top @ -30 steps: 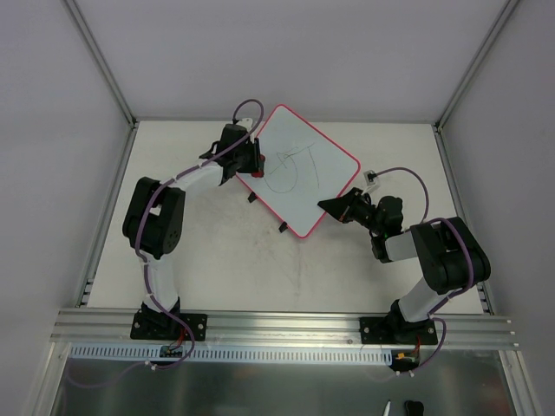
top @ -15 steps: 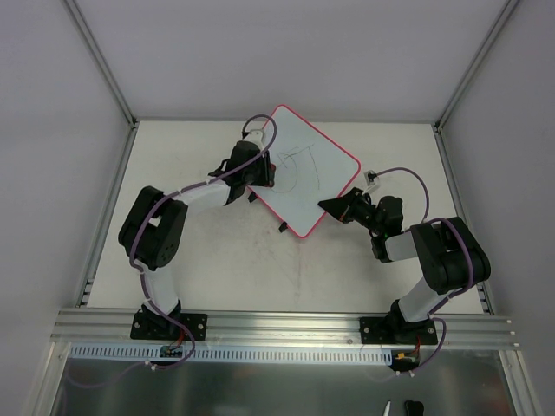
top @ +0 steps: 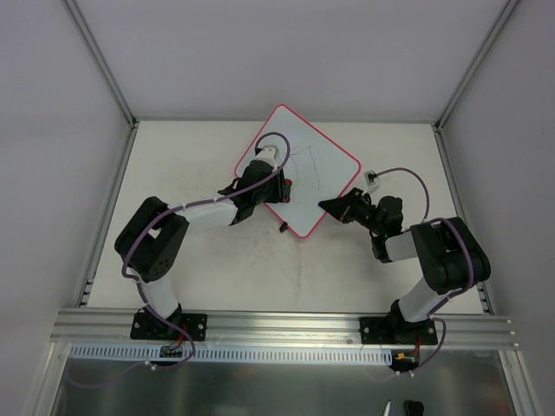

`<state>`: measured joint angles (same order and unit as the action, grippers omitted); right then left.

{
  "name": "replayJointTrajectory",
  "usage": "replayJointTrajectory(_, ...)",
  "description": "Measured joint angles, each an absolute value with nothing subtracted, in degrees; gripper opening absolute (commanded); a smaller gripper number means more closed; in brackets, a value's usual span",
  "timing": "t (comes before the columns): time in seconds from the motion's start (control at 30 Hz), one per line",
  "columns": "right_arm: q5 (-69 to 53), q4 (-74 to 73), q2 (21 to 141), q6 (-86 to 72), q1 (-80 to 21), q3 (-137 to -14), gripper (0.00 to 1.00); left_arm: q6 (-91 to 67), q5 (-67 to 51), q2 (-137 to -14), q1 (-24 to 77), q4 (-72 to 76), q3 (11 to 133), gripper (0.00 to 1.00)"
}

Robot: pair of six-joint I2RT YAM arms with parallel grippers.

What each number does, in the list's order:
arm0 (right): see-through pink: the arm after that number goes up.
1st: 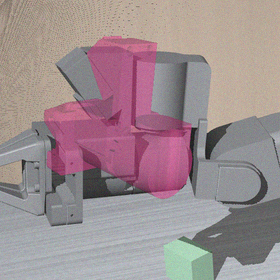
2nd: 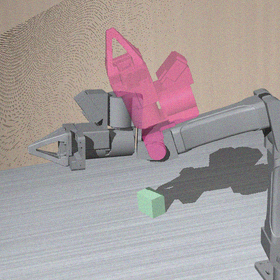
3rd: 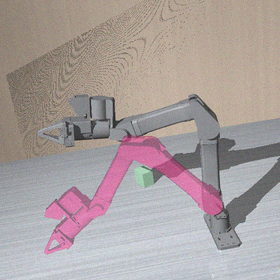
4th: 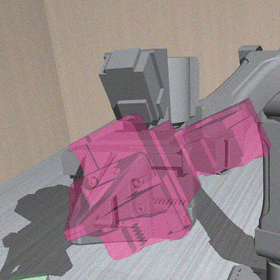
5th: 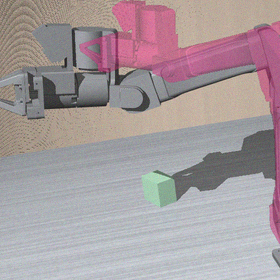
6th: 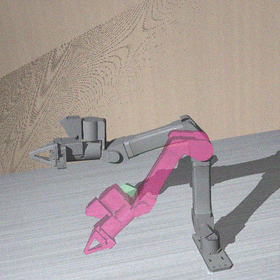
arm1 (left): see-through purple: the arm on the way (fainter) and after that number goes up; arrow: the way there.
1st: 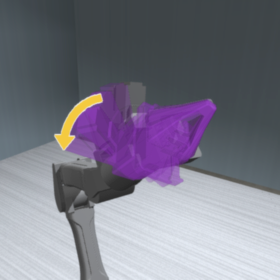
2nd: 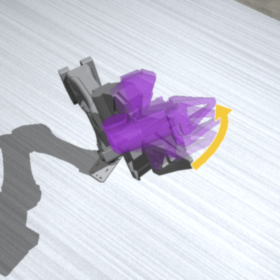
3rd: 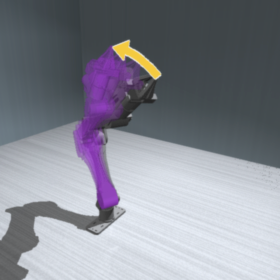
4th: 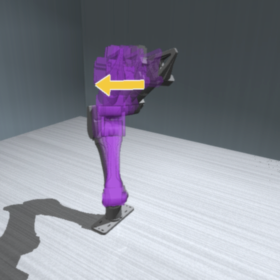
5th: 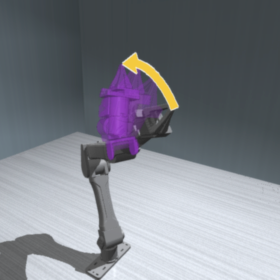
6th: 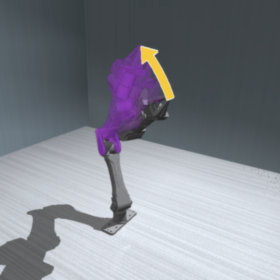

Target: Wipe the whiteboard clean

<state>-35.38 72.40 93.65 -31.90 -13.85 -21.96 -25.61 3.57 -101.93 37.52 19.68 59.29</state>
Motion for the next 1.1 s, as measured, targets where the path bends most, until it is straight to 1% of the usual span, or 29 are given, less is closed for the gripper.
replayJointTrajectory(0.33, -35.22, 72.16, 93.65, -31.70, -13.87, -21.96, 0.00, -26.20, 2.46, -101.73, 37.21, 19.99, 58.89, 0.05)
replayJointTrajectory(0.57, -35.16, 72.14, 93.65, -31.73, -13.87, -21.96, 0.00, -26.20, -2.44, -102.98, 32.25, 19.53, 60.07, 0.05)
replayJointTrajectory(0.8, -35.42, 72.44, 93.65, -31.90, -14.00, -22.09, 0.00, -25.19, -2.55, -106.00, 24.32, 17.04, 62.43, 0.06)
replayJointTrajectory(1.1, -35.22, 72.49, 93.65, -32.03, -14.13, -22.28, 0.00, -22.87, -2.42, -108.42, 23.18, 11.11, 68.10, 0.06)
